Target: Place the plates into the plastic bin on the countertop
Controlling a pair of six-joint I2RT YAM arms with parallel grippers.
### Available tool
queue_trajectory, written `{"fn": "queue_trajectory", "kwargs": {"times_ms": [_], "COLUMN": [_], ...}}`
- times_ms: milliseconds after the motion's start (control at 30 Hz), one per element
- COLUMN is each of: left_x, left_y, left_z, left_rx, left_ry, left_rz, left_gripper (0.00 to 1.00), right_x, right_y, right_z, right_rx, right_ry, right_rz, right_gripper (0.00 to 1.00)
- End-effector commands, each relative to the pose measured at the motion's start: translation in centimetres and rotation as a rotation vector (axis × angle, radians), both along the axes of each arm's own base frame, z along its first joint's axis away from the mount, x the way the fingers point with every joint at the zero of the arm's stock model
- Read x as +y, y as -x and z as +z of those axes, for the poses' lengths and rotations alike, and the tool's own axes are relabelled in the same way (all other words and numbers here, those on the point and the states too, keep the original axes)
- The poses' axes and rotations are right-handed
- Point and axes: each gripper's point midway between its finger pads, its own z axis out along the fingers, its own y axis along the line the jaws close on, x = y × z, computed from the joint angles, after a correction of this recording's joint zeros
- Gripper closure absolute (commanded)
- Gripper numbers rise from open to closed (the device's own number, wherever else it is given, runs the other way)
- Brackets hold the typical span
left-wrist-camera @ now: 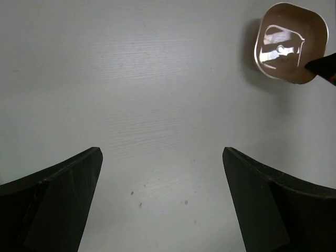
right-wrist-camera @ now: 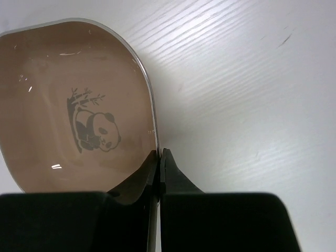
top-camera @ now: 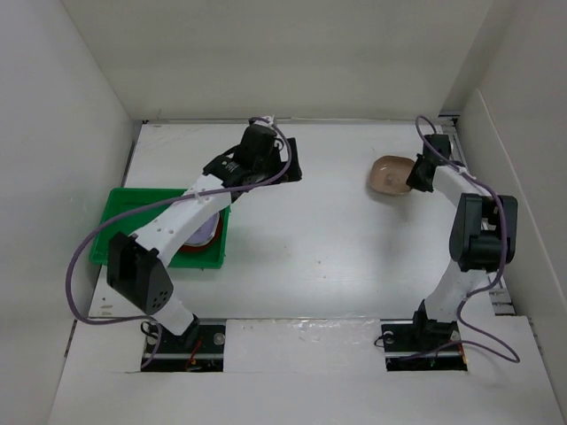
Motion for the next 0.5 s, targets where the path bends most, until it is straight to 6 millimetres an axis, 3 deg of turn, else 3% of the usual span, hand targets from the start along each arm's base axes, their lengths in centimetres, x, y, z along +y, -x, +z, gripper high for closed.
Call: {"fn": "queue_trajectory", "kwargs": {"times_ms": [0, 33, 67, 100, 200, 233, 333, 367, 467], "left_x": [-2.0, -2.8, -3.3, -3.6, -4.8, -5.3, -6.8, -7.0, -8.6], "left_y": [-1.4, -1.4, -1.7, -2.1, -2.1, -2.2, -2.1, -2.1, -1.5], "left_z": [2.4, 2.4, 2.8, 2.0, 1.7, 2.1, 2.7, 2.2, 2.0], "left_rx": [-0.051, -0.048, -0.052, -0.038, -0.02, -0.029, -0.027, -0.014, -0.017], "left_ry": [0.007, 0.011, 0.021, 0.011, 0.053, 0.081, 0.146, 0.146, 0.12], "left_rz": [0.008, -0.009, -0.016, -0.016, -0.054, -0.062, -0.102, -0.111, -0.107], "left_gripper": [0.0, 0.0, 0.0, 0.0, 0.0, 0.0, 0.0, 0.0, 0.0], "right_x": [4.0, 4.3, 6.3, 6.9, 10.0, 10.7, 13.3, 14.1, 16.4], "right_y": [0.8, 1.2, 2.0, 2.8, 4.3, 4.6, 5.2, 5.4, 5.7], "right_z": [6.4, 7.3, 7.5, 9.2, 10.5, 12.0, 13.7, 13.7, 16.3], "right_rx": [-0.116, -0.133, -0.14, -0.171, -0.221, -0.26, -0.3, -0.301, -0.381], "right_ry": [0.114, 0.151, 0.155, 0.164, 0.148, 0.142, 0.117, 0.102, 0.034], "right_rz": [0.096, 0.088, 0.132, 0.14, 0.199, 0.214, 0.304, 0.328, 0.407], "right_gripper": [1.0, 1.0, 1.0, 1.0, 1.0, 1.0, 1.0, 1.0, 1.0]}}
